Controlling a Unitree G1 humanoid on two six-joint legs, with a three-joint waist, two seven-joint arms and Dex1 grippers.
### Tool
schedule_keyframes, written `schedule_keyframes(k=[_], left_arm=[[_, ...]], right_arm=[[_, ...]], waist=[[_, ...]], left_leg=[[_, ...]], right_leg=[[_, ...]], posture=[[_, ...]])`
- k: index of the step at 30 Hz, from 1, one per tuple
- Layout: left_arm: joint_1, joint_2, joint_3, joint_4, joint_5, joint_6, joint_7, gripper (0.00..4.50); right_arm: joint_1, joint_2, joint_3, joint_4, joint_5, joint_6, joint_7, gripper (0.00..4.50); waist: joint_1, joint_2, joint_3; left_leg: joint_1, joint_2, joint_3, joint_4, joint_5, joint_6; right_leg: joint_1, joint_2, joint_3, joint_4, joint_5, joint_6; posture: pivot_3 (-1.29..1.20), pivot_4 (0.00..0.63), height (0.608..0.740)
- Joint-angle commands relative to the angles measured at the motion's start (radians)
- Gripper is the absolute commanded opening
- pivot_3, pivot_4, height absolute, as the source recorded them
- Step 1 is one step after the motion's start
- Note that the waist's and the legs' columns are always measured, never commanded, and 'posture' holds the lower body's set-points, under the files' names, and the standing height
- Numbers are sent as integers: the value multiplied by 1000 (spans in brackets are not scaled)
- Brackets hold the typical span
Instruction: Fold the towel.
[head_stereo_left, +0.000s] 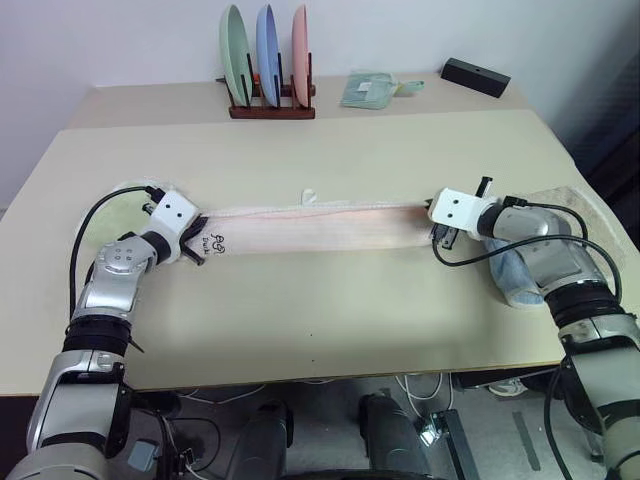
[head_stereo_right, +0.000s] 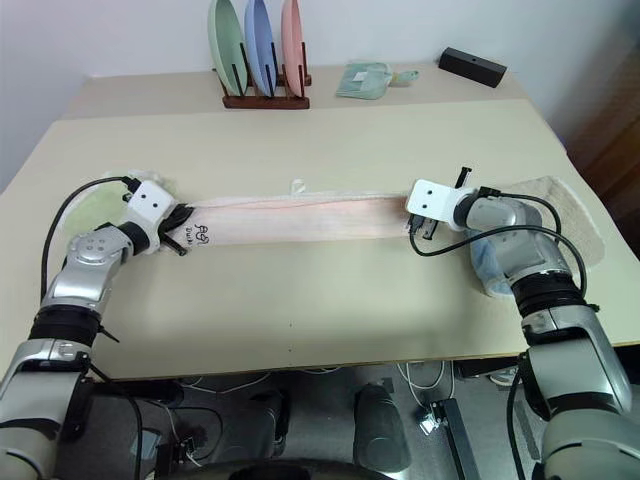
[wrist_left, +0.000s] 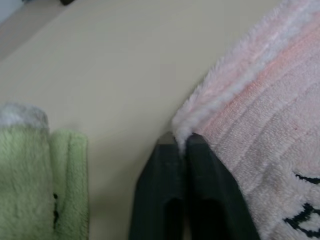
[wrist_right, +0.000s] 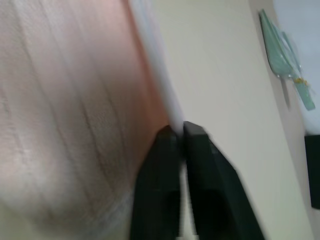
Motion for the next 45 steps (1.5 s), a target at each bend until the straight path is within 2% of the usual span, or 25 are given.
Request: schedule_keyframes(k=[1,5,8,11,14,17,20,23,27,32,37,44,45], left_arm=[[-4,12,40,-21,-15,8,16,1902],[12,9,65,-58,6,-18,107,3832],[16,-18,114,-110,-37,-13,160,3832],[37,-58,162,-223,-100,9,174,3832],[79,-74,163,-337,-129,34,152,3888],[123,-75,120,-441,-144,70,90,3888],[175,-72,30,-533,-126,62,-1,3888],[216,-95,-37,-628,-158,79,-73,3888],[246,-129,-102,-721,-166,125,-99,3888],[276,-159,-167,-797,-159,151,-115,3888],[314,-154,-197,-865,-179,170,-155,3888],[342,-144,-195,-897,-194,187,-182,3888],[343,-145,-194,-897,-194,188,-182,3888]], right_arm=[[-36,-19,-33,-7,-20,-24,-68,1875],[12,-75,-69,-86,-38,-7,-125,3788],[89,-111,-138,-202,-2,55,-138,3788],[202,-110,-262,-386,106,227,-103,3788],[351,-39,-393,-672,321,548,-41,4483],[480,92,-487,-941,543,918,-75,4483],[557,226,-525,-1105,687,1190,-146,4483],[555,394,-583,-1169,762,1375,-283,4483],[490,583,-673,-1188,814,1515,-434,4483],[441,687,-718,-1147,810,1556,-548,4483],[347,764,-858,-1043,838,1530,-651,4483],[215,755,-922,-848,872,1439,-708,4483],[200,749,-922,-816,873,1419,-710,4240]], waist=[[-1,0,0],[2,0,0],[7,0,0],[8,0,0],[6,0,0],[0,0,0],[3,0,-1],[5,0,-1],[6,1,-1],[5,1,-1],[3,2,-1],[1,2,-2],[1,2,-2]], left_leg=[[0,0,0,0,0,0],[0,0,0,0,0,0],[0,0,0,0,0,0],[0,0,-1,1,0,0],[0,0,-1,0,0,0],[1,1,-1,0,0,0],[1,0,-1,1,0,0],[1,0,-2,1,0,0],[1,0,-2,1,0,0],[1,0,-2,0,0,0],[1,0,-2,0,0,0],[1,0,-2,0,0,0],[1,0,-2,0,0,0]], right_leg=[[0,0,0,0,0,0],[0,0,0,0,0,0],[0,0,0,0,0,0],[0,0,0,0,0,0],[1,0,0,0,0,0],[1,0,0,1,0,0],[1,1,0,2,0,0],[2,0,0,1,0,-1],[1,0,0,1,1,-1],[1,1,0,1,1,-1],[1,1,0,1,1,-1],[1,1,0,1,0,-1],[1,1,0,1,0,-1]], posture=[[0,150,740],[0,150,740],[0,150,740],[0,150,740],[0,150,740],[0,150,740],[0,150,740],[0,150,740],[0,150,740],[0,150,740],[0,150,740],[0,150,740],[0,150,740]])
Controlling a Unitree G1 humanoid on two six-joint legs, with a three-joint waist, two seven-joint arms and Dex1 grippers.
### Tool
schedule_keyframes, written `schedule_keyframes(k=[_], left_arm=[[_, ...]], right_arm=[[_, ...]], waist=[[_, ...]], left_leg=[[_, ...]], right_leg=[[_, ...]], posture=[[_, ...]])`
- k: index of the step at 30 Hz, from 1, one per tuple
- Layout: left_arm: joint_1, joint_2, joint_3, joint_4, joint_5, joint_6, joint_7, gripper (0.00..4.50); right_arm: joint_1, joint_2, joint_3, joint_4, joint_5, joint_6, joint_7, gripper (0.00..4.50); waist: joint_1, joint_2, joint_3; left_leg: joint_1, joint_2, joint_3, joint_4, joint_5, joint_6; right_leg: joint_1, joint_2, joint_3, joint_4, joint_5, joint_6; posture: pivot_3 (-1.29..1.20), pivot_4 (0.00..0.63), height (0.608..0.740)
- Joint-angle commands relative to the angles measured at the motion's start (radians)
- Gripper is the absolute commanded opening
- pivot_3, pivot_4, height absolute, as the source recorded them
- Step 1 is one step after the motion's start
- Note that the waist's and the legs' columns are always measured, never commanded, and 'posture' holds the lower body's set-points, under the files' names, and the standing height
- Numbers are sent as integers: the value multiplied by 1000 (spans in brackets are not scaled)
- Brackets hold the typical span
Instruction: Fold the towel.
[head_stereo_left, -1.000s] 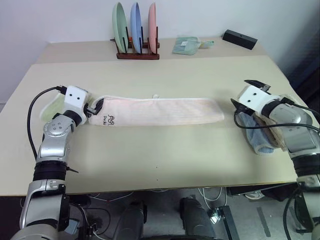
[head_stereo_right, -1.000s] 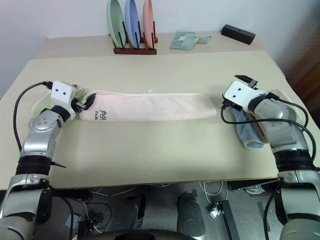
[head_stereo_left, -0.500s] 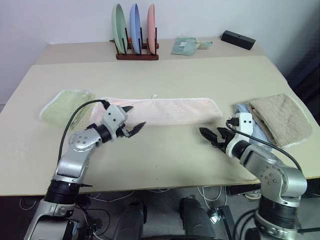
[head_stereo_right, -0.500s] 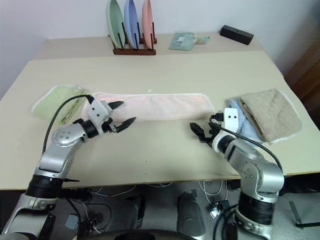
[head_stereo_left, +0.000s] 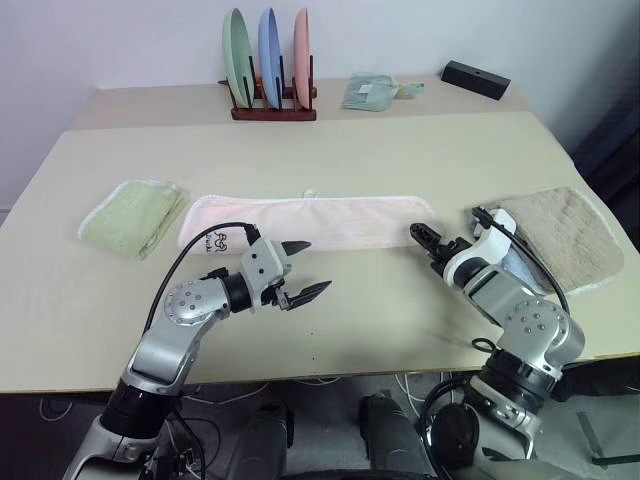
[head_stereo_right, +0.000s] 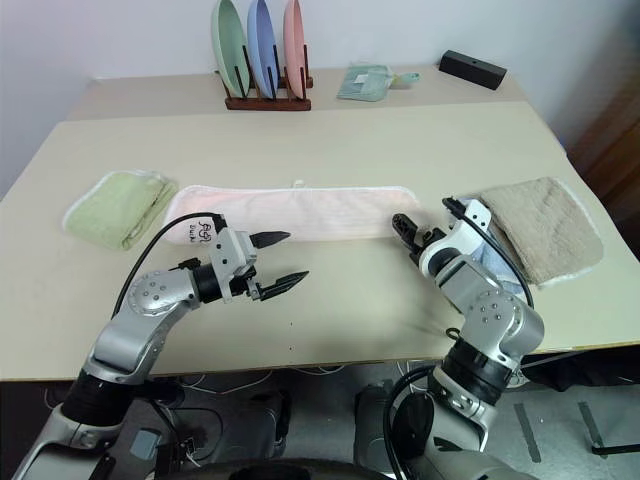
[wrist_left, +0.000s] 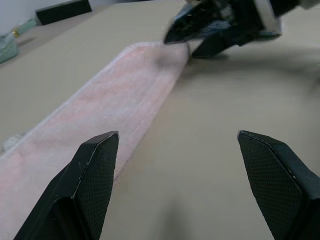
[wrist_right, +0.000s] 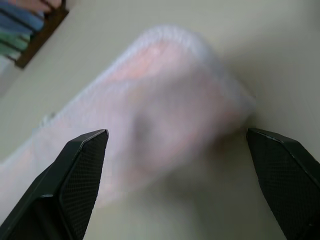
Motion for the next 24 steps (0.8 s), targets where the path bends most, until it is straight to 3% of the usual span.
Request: schedule_keyframes(k=[1,3,9,12,19,24], left_arm=[[0,5,10,-34,-12,-2,-4,3888],[6,6,12,-35,-11,-2,-3,3888],[30,10,18,-43,-3,-3,10,3888],[40,14,21,-42,4,-8,17,3888],[46,26,31,-21,6,-23,24,3888],[17,19,18,23,14,-42,20,3888]], right_arm=[[-47,-22,-14,98,16,-69,-20,3947],[-66,-34,-7,143,20,-98,-23,3146],[-71,-55,5,176,43,-148,-36,77],[-47,-87,19,116,57,-140,-32,77],[63,-305,136,-104,55,-73,49,77],[79,-471,354,-178,-1,-98,159,77]], waist=[[0,0,0],[-1,0,0],[-1,0,0],[1,1,0],[2,1,1],[-4,2,0]], left_leg=[[0,0,0,0,0,0],[0,0,0,0,0,0],[0,0,0,-1,0,0],[0,0,0,-1,0,0],[-1,0,0,-1,0,0],[0,0,0,-1,0,0]], right_leg=[[0,0,0,0,0,0],[0,0,0,0,0,0],[-1,0,0,0,0,0],[0,0,0,0,0,0],[-1,0,0,-1,0,0],[-1,0,0,-1,0,0]], posture=[[0,150,740],[0,150,740],[0,150,740],[0,150,740],[0,150,740],[0,150,740]])
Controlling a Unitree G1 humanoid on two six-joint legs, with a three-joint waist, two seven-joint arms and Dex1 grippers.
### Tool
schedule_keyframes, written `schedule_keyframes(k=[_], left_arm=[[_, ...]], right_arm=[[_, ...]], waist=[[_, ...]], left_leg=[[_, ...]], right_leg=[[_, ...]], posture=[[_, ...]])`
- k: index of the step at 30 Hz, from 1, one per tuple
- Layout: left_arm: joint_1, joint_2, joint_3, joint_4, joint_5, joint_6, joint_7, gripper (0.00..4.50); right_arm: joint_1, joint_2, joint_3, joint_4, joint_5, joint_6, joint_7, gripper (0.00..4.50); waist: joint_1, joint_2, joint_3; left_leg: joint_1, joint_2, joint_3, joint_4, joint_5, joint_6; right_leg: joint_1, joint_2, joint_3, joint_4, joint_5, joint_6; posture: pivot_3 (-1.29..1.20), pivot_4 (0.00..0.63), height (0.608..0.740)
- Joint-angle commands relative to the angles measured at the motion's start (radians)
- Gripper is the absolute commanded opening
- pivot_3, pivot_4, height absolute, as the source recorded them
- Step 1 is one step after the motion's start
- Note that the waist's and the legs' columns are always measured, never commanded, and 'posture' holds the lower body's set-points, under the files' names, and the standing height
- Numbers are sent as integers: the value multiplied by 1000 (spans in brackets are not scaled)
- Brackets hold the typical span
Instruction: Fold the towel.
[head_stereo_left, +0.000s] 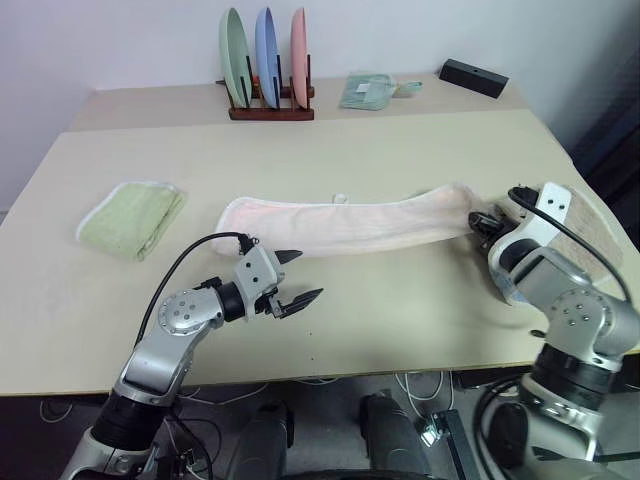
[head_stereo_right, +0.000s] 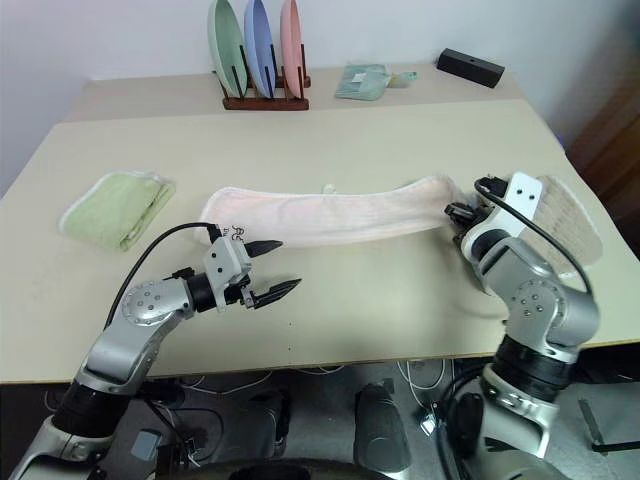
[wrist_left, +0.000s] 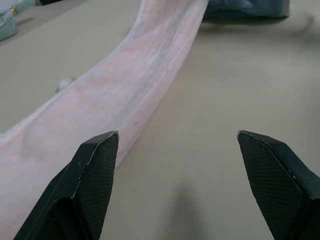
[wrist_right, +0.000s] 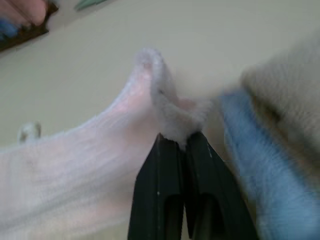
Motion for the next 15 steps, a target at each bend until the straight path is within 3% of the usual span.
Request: schedule_keyframes(k=[1,2,5,8,12,15], left_arm=[[-28,-5,7,6,11,-36,-3,3888],[-33,-7,4,11,12,-38,-3,3888],[-45,-13,-1,22,16,-46,-4,3888],[-46,-17,-3,26,21,-50,-3,3888],[-35,-19,0,15,26,-48,7,3888],[-19,-16,8,-2,27,-40,18,3888]], right_arm=[[-6,-73,165,-72,-48,-47,77,77],[-5,-95,204,-76,-68,-62,94,77],[-30,-191,486,-90,-178,-146,208,77],[-79,-168,636,-24,-250,-199,245,77],[-125,-93,766,76,-336,-259,264,77],[-131,-54,779,126,-373,-282,266,77]], waist=[[2,0,0],[4,0,0],[6,0,0],[4,-1,0],[6,-1,0],[11,-1,0]], left_leg=[[0,0,0,0,0,0],[0,0,0,0,0,0],[-1,0,0,1,0,0],[-1,0,0,1,0,0],[-1,0,0,1,0,0],[-1,0,0,1,0,0]], right_leg=[[0,0,0,0,0,0],[0,0,0,0,0,0],[0,0,0,-1,0,0],[0,0,0,-2,0,0],[0,0,0,-1,0,0],[0,0,0,-2,0,0]], posture=[[0,150,740],[0,150,740],[0,150,740],[0,150,740],[0,150,740],[0,150,740]])
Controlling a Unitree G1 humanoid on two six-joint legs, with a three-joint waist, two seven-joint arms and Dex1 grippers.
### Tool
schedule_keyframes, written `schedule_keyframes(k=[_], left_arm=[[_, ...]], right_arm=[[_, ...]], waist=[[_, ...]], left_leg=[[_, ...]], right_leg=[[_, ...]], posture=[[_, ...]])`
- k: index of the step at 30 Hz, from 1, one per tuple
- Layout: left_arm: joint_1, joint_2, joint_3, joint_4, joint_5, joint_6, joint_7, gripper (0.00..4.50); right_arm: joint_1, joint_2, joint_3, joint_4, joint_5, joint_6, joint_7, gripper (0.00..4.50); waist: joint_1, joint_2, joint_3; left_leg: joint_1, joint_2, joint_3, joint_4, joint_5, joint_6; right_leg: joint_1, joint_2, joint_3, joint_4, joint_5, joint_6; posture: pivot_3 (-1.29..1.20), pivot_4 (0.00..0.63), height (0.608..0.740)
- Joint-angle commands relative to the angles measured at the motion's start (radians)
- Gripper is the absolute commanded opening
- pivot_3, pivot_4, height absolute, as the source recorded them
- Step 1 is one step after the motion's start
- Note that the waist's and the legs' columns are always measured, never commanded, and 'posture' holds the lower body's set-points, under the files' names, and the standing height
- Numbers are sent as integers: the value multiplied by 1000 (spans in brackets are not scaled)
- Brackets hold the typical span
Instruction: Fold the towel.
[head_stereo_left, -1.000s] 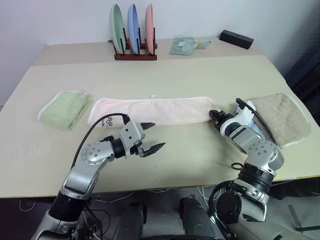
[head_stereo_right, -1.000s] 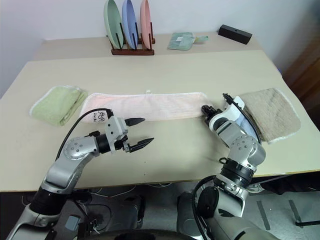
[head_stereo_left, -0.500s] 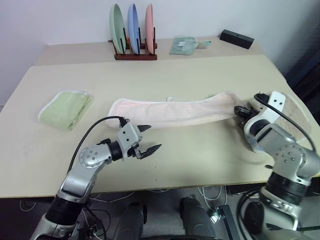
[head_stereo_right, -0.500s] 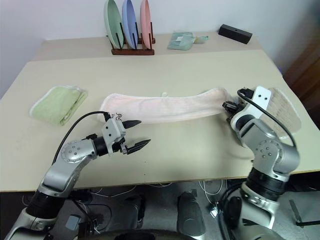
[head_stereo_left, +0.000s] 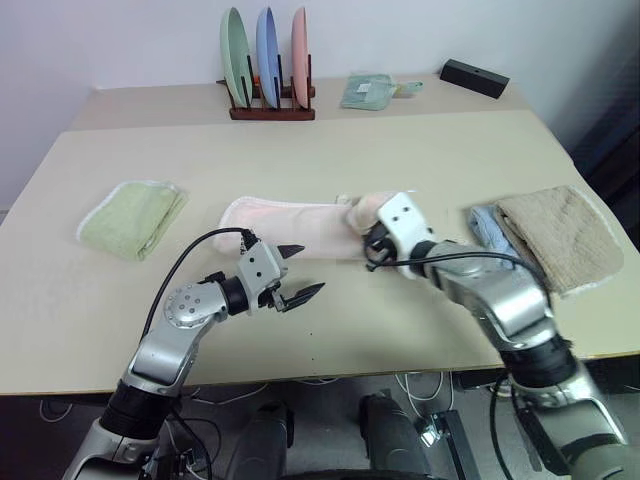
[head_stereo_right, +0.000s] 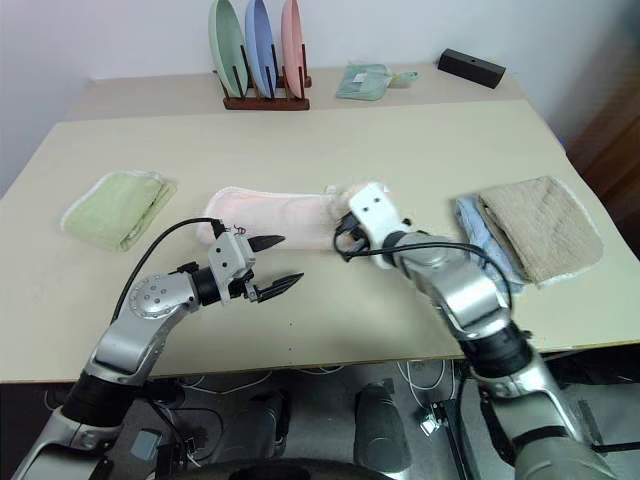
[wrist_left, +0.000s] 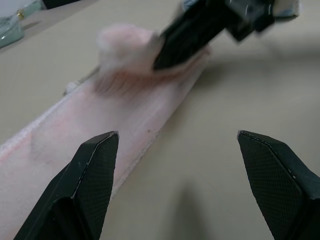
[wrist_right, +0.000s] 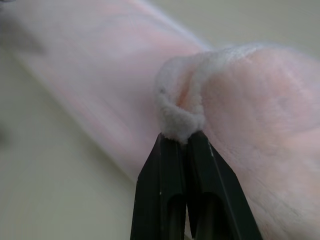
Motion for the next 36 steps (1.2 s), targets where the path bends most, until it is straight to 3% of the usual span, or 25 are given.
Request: schedule_keyframes(k=[1,5,6,8,14,16,17,19,24,25,30,36], left_arm=[[15,7,20,-47,6,-4,14,3888],[43,15,24,-67,7,-1,25,3888],[46,16,23,-70,7,0,28,3888],[50,16,21,-75,7,4,33,3888],[65,15,34,-85,-3,26,56,3888],[77,13,48,-87,-8,36,70,3888],[81,10,56,-85,-11,42,79,3888],[87,-1,73,-81,-13,60,105,3888],[79,-44,92,-38,16,67,188,3888],[77,-52,94,-29,21,62,203,3888],[99,-87,97,-47,-3,21,200,3888],[114,-95,95,-72,-5,23,200,3888]], right_arm=[[-20,24,-3,26,-50,-42,5,77],[-5,25,-4,16,-71,-59,43,77],[0,25,-16,8,-64,-64,56,306],[8,22,-42,-16,-52,-79,83,905],[88,-42,-161,-205,27,-126,203,3929],[120,-73,-223,-263,71,-115,239,3929],[124,-79,-248,-270,83,-115,244,3796],[101,-55,-298,-222,73,-113,192,3019],[8,-11,-298,4,-16,-220,118,310],[-14,8,-296,62,-26,-250,112,39],[-57,73,-235,288,-95,-405,138,39],[-9,130,-166,499,-168,-529,160,39]], waist=[[3,0,0],[2,0,0],[1,0,0],[1,0,0],[4,0,0],[4,0,0],[3,0,0],[-1,-1,0],[0,-1,0],[-2,-1,0],[-1,-1,0],[-1,-1,0]], left_leg=[[0,0,0,0,0,0],[0,0,0,0,0,0],[0,0,0,0,0,0],[0,0,0,0,0,0],[0,0,0,0,0,0],[0,0,0,0,0,0],[0,0,0,0,0,0],[0,0,0,0,0,0],[1,0,0,1,0,0],[1,0,0,0,0,0],[0,0,0,-1,0,0],[0,0,0,0,0,0]], right_leg=[[0,0,0,0,0,0],[0,0,0,0,0,0],[0,0,0,0,0,0],[0,0,0,0,0,0],[0,0,0,0,0,0],[0,0,0,0,0,0],[0,0,0,0,0,0],[0,0,0,0,0,0],[1,0,0,0,0,0],[1,0,0,0,0,0],[0,0,0,0,0,0],[0,0,0,0,0,0]], posture=[[0,150,740],[0,150,740],[0,150,740],[0,150,740],[0,150,740],[0,150,740],[0,150,740],[0,150,740],[0,150,740],[0,150,740],[0,150,740],[0,150,740]])
